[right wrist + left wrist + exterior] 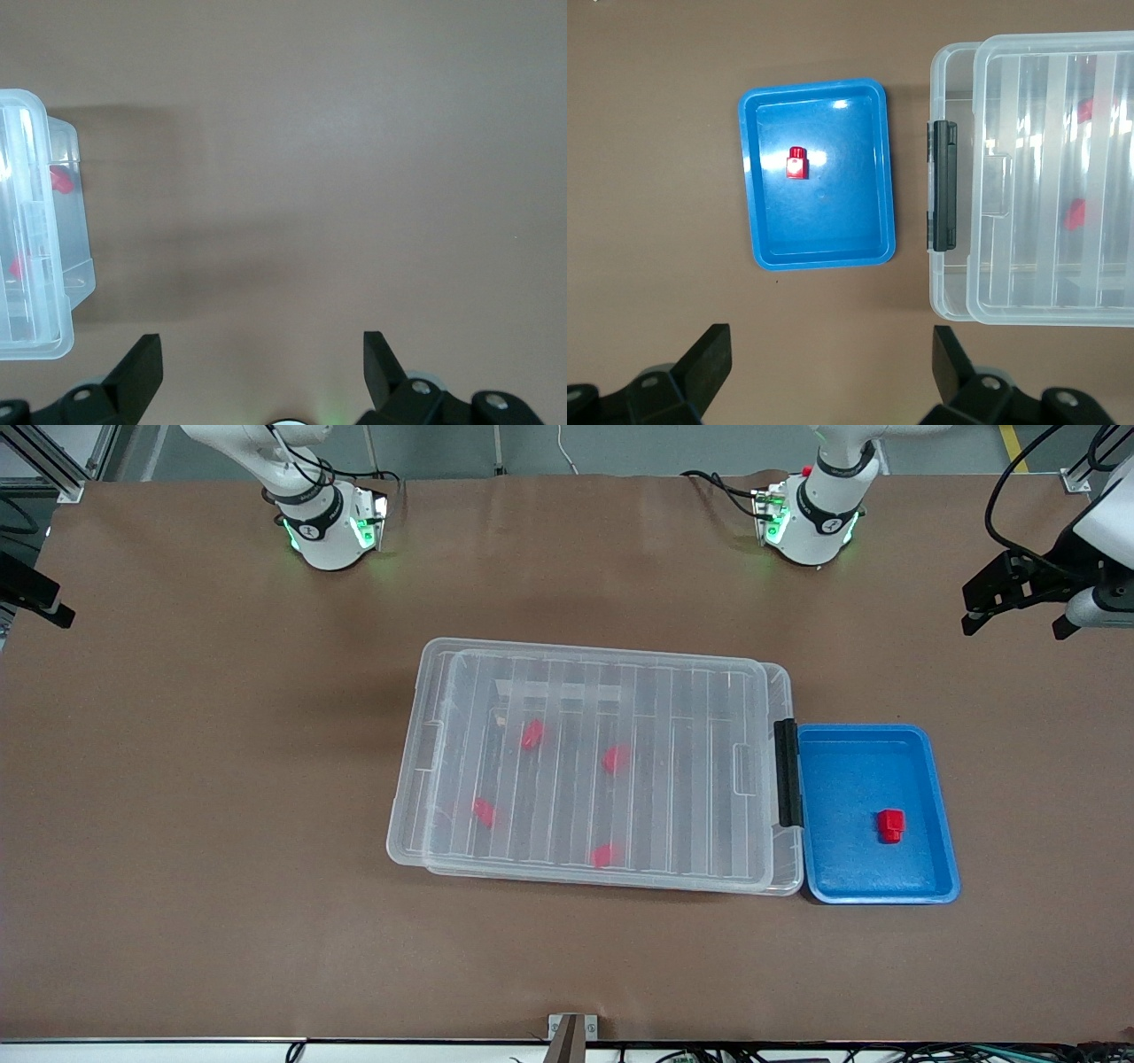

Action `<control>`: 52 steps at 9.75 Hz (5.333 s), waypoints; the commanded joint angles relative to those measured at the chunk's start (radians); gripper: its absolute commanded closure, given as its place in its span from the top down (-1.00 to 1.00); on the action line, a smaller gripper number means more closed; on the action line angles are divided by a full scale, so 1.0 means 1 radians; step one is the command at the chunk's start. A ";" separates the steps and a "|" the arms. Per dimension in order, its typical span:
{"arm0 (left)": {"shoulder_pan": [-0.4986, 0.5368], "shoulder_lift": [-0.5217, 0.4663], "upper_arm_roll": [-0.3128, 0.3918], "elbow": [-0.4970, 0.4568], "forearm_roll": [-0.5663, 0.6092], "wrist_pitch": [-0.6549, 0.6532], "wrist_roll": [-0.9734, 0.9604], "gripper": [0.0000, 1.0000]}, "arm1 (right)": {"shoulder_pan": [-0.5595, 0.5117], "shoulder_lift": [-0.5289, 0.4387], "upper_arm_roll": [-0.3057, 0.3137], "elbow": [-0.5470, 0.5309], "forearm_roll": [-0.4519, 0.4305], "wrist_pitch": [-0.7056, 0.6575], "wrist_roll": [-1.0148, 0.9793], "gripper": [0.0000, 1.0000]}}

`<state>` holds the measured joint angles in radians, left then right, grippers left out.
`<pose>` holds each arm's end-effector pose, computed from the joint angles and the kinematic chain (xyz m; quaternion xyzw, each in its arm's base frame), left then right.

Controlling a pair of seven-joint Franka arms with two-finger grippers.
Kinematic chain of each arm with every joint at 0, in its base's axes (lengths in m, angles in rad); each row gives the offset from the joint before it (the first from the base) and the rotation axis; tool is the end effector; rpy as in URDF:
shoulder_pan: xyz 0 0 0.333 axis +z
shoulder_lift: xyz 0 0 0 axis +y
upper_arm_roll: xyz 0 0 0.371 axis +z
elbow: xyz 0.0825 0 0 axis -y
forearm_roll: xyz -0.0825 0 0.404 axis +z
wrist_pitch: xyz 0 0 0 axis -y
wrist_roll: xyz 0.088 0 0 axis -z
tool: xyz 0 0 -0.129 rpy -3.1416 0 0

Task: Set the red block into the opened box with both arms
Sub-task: 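Reach the left gripper to the red block while the right gripper reaches the lid, then grasp the red block with the left gripper while the right gripper grips the lid, then slide the lid away from the tray with the right gripper while the left gripper lifts, then release the lid with the right gripper while the left gripper carries the block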

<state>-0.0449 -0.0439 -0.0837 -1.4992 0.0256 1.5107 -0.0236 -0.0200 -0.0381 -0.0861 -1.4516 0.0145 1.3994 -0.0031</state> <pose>0.5487 -0.0689 0.7118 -0.9982 0.0513 -0.0286 0.0124 0.5377 -0.0564 0.7214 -0.9987 0.0502 0.0066 0.0092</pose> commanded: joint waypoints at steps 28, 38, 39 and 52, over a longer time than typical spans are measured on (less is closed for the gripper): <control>0.208 0.500 -0.037 -0.371 0.002 0.742 0.116 -1.00 | 0.288 0.481 0.172 -0.237 0.010 0.688 0.216 1.00; 0.119 0.305 -0.449 -0.383 0.004 0.552 -0.654 -0.99 | 0.140 0.451 0.163 -0.234 -0.091 0.563 0.028 1.00; 0.103 0.337 -0.449 -0.404 0.004 0.615 -0.679 -0.98 | 0.131 0.448 0.163 -0.234 -0.094 0.555 0.008 1.00; 0.008 0.703 -0.446 -0.472 0.531 0.918 -1.048 -0.74 | 0.060 0.229 0.163 0.007 -0.079 0.238 0.279 1.00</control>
<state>-0.0405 0.6104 -0.5303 -1.9716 0.4890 2.4021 -1.0316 0.0656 0.3017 0.0735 -1.4200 -0.0623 1.6818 0.2264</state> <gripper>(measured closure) 0.652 0.000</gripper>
